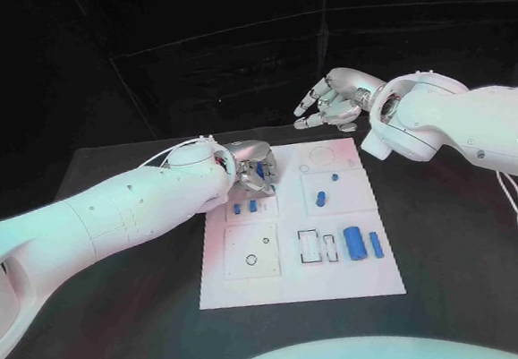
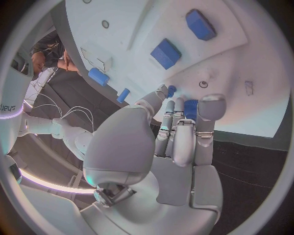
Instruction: Assemble the parts on the task board
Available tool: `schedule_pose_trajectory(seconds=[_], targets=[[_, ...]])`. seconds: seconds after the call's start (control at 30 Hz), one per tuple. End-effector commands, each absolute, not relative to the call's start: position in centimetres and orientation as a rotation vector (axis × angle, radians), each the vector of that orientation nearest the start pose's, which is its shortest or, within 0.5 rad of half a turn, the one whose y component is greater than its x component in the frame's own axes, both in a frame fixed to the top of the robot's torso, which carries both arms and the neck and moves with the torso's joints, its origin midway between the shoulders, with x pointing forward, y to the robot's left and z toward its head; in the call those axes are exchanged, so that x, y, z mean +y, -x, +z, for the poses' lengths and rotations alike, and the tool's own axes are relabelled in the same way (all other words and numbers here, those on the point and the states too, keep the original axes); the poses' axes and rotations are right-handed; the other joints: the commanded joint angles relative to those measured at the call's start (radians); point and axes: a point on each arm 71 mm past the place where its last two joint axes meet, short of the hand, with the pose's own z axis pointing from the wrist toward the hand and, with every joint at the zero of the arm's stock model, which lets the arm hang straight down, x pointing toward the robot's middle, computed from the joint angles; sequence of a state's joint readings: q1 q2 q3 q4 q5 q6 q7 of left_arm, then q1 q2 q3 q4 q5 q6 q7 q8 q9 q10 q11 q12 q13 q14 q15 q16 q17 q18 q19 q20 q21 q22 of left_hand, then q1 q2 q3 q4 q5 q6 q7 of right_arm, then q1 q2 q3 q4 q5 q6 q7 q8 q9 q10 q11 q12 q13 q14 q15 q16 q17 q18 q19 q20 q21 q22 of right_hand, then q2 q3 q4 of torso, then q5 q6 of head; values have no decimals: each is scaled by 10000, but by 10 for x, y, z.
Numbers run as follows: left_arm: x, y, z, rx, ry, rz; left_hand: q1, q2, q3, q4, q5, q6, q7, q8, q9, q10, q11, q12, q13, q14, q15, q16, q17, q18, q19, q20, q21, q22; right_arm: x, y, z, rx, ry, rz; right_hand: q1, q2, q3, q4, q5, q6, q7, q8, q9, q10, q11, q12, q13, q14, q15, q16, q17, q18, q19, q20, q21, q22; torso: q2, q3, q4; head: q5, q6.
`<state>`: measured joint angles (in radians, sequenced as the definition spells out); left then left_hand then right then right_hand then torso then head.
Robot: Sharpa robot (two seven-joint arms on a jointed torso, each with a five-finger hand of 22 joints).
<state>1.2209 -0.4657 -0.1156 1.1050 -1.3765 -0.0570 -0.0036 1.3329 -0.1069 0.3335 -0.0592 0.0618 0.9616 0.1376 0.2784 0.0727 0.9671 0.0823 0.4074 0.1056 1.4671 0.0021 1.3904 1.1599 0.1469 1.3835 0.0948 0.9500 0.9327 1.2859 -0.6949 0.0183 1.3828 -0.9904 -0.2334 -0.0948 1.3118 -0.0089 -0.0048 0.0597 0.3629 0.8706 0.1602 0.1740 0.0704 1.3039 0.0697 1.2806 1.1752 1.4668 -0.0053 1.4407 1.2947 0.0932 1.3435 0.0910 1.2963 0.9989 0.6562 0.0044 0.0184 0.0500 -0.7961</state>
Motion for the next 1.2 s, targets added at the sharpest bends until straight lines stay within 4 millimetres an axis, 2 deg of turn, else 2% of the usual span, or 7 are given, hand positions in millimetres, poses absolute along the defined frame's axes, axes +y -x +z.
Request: schedule_pose_trajectory(seconds=[0.03,0.23,0.9,1.2], targets=[[114,-536,-236,19555,-3159,-6691,37,117,88,-2,23,86,-11,-75,-16,115,-15,-55,-45,218,-69,61,-12,-98,107,1,65,44,-166,-530,-136,17311,-2246,9181,35,101,-21,51,41,-55,-7,42,-10,-42,1,-44,-13,476,-54,-66,-3,142,-50,18,-49,-8,18,-1,3,-17,1],[113,-536,-237,19580,-3174,-6699,59,154,210,-26,24,175,-26,-124,-24,246,-33,-124,-138,228,-83,69,-32,-115,145,-13,144,138,-165,-530,-136,17317,-2232,9199,35,101,-21,51,41,-55,-7,42,-10,-42,1,-44,-13,476,-54,-66,-3,142,-50,18,-49,-8,2,0,5,-14,-48],[113,-537,-243,19762,-3188,-6570,125,228,633,-150,25,511,-103,-227,-20,704,-124,-305,-350,239,-159,86,-103,-160,225,-77,364,409,-164,-530,-136,17330,-2218,9215,50,114,-13,54,55,-56,-7,52,-10,-38,0,-36,-5,476,-54,-68,-3,142,-50,18,-53,-9,-7,-5,2,-26,-75],[113,-538,-242,19344,-3120,-6712,435,512,1148,-396,-14,946,-158,-165,37,1226,-248,-326,-350,243,-269,103,-135,-199,286,-166,580,664,-164,-530,-136,17326,-2216,9219,59,124,-8,59,63,-55,-8,63,-9,-36,-1,-30,-1,477,-54,-67,2,142,-50,18,-57,-12,-4,-4,4,-39,-65]])
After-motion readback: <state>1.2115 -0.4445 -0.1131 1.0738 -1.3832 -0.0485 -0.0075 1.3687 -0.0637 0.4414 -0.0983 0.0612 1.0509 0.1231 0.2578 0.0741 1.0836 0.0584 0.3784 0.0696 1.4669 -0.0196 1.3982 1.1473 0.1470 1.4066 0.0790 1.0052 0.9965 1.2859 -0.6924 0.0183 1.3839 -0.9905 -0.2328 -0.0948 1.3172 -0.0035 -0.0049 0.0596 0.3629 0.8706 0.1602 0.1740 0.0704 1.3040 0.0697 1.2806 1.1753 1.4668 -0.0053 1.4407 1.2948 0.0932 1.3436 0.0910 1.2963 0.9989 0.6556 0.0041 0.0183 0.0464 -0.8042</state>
